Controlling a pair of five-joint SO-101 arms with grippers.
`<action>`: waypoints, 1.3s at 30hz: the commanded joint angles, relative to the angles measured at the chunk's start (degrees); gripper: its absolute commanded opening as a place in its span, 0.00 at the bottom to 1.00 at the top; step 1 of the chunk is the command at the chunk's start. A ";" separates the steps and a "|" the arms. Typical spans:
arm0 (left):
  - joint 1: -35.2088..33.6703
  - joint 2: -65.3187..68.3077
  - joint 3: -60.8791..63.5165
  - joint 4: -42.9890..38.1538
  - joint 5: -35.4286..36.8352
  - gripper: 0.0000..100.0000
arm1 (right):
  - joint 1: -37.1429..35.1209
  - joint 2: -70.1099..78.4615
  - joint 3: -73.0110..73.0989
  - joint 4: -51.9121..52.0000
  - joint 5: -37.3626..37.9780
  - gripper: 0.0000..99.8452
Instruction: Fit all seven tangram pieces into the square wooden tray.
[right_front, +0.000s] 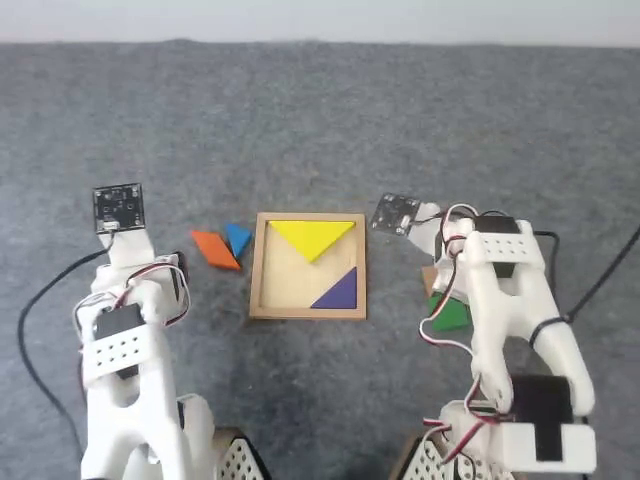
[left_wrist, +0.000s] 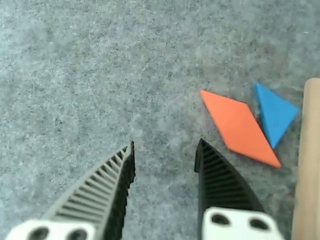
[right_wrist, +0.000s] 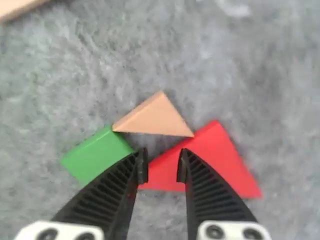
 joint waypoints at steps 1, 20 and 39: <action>-0.35 -1.41 -0.31 -1.41 -0.44 0.18 | -0.57 1.36 -3.43 -1.71 7.56 0.19; -0.35 -1.41 -0.31 -1.41 -0.53 0.18 | -6.46 9.19 -3.87 -6.99 -1.58 0.08; -0.35 -1.41 -0.22 -1.41 -0.53 0.18 | -12.97 4.09 -6.15 -0.57 -13.45 0.24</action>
